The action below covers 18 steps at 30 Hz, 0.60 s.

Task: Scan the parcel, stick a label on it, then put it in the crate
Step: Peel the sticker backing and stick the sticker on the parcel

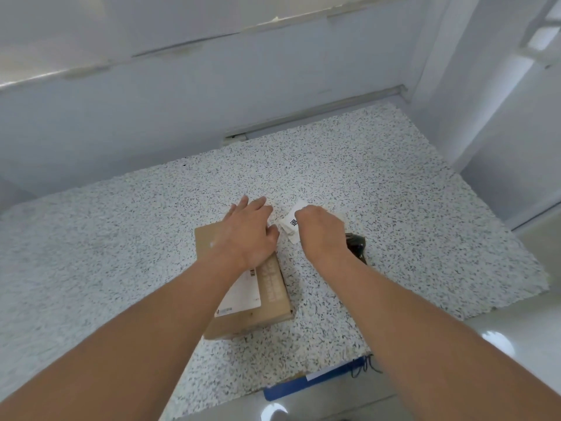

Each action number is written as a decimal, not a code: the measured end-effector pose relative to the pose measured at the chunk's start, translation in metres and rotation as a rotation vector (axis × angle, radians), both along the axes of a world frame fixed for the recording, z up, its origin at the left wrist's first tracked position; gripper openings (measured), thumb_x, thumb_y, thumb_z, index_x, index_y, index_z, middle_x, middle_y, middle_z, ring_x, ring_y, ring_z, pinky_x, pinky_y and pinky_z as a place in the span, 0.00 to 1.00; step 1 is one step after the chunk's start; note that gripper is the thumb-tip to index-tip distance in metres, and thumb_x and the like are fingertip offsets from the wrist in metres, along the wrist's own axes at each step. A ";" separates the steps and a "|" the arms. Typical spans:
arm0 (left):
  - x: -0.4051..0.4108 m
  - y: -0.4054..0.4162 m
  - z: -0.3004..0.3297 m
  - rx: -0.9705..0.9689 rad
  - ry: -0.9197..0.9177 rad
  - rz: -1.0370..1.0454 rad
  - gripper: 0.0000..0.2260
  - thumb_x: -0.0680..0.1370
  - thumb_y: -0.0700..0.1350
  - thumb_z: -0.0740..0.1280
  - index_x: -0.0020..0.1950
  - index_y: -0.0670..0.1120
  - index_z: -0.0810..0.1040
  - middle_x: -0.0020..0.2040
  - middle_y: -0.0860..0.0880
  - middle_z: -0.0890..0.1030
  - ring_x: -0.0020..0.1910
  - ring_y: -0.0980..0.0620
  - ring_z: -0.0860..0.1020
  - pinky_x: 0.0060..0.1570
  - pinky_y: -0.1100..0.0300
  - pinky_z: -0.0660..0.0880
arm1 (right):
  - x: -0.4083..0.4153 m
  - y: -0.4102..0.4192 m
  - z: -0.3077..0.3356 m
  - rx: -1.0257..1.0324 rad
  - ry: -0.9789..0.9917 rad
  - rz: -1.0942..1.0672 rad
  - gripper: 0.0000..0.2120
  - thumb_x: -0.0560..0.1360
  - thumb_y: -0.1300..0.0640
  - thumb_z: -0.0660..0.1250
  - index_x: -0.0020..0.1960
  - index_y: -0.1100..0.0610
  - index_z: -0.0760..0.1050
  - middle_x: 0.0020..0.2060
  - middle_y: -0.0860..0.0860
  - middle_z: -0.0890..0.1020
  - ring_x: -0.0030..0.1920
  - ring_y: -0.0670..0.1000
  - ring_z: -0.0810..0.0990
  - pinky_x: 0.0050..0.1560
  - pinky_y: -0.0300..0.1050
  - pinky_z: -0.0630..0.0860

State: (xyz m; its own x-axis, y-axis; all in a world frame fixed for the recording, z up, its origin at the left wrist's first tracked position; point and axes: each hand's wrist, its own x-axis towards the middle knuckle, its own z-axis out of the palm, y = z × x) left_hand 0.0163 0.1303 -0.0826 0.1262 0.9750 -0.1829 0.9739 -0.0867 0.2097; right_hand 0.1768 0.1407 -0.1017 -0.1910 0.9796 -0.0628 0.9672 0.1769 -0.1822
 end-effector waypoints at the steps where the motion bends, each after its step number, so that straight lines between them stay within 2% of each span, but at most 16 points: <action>1: -0.002 0.002 -0.003 -0.005 -0.006 0.005 0.26 0.80 0.54 0.57 0.77 0.49 0.69 0.81 0.48 0.64 0.81 0.40 0.56 0.79 0.44 0.51 | -0.003 0.005 -0.002 -0.027 0.025 0.002 0.20 0.73 0.75 0.66 0.34 0.56 0.62 0.32 0.51 0.68 0.29 0.48 0.66 0.30 0.45 0.64; 3: -0.005 0.005 -0.008 -0.008 -0.015 0.016 0.26 0.80 0.55 0.56 0.77 0.50 0.70 0.80 0.48 0.66 0.81 0.41 0.58 0.79 0.43 0.52 | -0.009 0.013 -0.007 -0.070 0.072 -0.005 0.22 0.73 0.75 0.66 0.34 0.55 0.59 0.32 0.51 0.67 0.28 0.49 0.64 0.33 0.46 0.67; 5: -0.007 0.008 -0.010 0.001 -0.022 0.021 0.25 0.80 0.55 0.56 0.76 0.50 0.70 0.79 0.49 0.68 0.80 0.42 0.62 0.79 0.42 0.55 | -0.015 0.021 -0.018 -0.082 0.104 -0.022 0.21 0.75 0.73 0.66 0.34 0.55 0.60 0.33 0.52 0.69 0.30 0.50 0.67 0.35 0.46 0.68; 8: -0.008 0.008 -0.007 0.016 -0.034 0.017 0.23 0.81 0.55 0.58 0.75 0.50 0.72 0.76 0.50 0.72 0.75 0.43 0.68 0.76 0.42 0.61 | -0.023 0.030 -0.032 -0.108 0.154 -0.070 0.17 0.79 0.65 0.69 0.37 0.58 0.65 0.37 0.55 0.77 0.36 0.55 0.73 0.35 0.47 0.68; 14: -0.008 0.009 -0.003 0.025 -0.050 0.010 0.22 0.83 0.55 0.56 0.75 0.50 0.71 0.74 0.49 0.74 0.71 0.45 0.71 0.73 0.44 0.65 | -0.030 0.030 -0.039 -0.103 0.188 -0.104 0.16 0.79 0.58 0.71 0.36 0.56 0.69 0.35 0.55 0.79 0.35 0.56 0.76 0.35 0.47 0.70; 15: -0.008 0.009 -0.003 0.025 -0.052 0.012 0.22 0.83 0.55 0.56 0.75 0.50 0.71 0.73 0.49 0.74 0.71 0.45 0.71 0.73 0.44 0.64 | -0.029 0.029 -0.038 -0.109 0.192 -0.098 0.16 0.80 0.58 0.70 0.36 0.56 0.69 0.36 0.55 0.79 0.34 0.56 0.75 0.35 0.47 0.70; 18: -0.008 0.007 -0.003 0.026 -0.055 0.018 0.21 0.84 0.55 0.55 0.75 0.51 0.71 0.73 0.50 0.74 0.70 0.45 0.72 0.72 0.44 0.65 | -0.028 0.027 -0.032 -0.104 0.136 -0.082 0.15 0.78 0.67 0.66 0.37 0.56 0.66 0.35 0.53 0.75 0.29 0.51 0.69 0.33 0.47 0.69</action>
